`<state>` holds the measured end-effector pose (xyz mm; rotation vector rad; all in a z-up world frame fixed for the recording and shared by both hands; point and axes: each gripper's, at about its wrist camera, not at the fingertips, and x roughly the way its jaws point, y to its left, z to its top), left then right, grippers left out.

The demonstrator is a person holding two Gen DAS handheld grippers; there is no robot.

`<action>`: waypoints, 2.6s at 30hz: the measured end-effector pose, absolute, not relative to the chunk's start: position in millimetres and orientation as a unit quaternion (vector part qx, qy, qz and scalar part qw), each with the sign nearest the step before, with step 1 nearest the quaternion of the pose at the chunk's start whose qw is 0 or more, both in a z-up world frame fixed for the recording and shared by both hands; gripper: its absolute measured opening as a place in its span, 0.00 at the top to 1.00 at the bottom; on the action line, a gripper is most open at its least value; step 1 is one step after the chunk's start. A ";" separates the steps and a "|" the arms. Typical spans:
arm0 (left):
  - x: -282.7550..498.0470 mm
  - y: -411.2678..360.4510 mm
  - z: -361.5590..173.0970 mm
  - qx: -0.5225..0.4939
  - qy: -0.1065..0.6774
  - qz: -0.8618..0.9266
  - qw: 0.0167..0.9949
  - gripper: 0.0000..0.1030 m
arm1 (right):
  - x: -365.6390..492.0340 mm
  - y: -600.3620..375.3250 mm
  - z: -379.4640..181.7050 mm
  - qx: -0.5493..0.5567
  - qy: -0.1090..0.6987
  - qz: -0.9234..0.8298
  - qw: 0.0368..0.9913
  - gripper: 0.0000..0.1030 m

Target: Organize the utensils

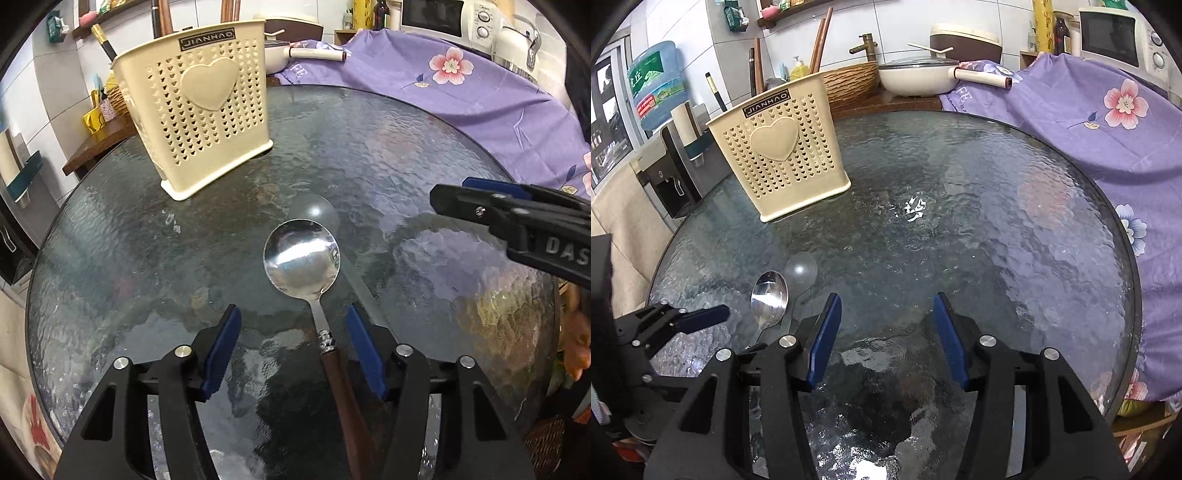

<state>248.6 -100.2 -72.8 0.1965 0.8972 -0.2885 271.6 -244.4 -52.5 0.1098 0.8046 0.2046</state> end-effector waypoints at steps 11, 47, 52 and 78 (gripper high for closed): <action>264.6 -108.5 -71.4 0.090 0.434 -0.135 0.886 0.47 | 271.0 -246.9 -51.4 0.056 0.391 0.102 0.913 0.49; 281.4 -36.2 -58.1 0.009 0.429 -0.085 0.899 0.55 | 309.7 -159.4 -75.5 -0.025 0.465 0.170 0.869 0.49; 281.8 -35.9 -57.5 0.005 0.428 -0.090 0.899 0.55 | 320.4 -155.8 -76.8 -0.023 0.466 0.162 0.870 0.50; 269.8 -32.7 -16.5 -0.003 0.378 -0.115 0.919 0.55 | 311.5 -175.6 -17.4 0.004 0.373 0.211 0.904 0.88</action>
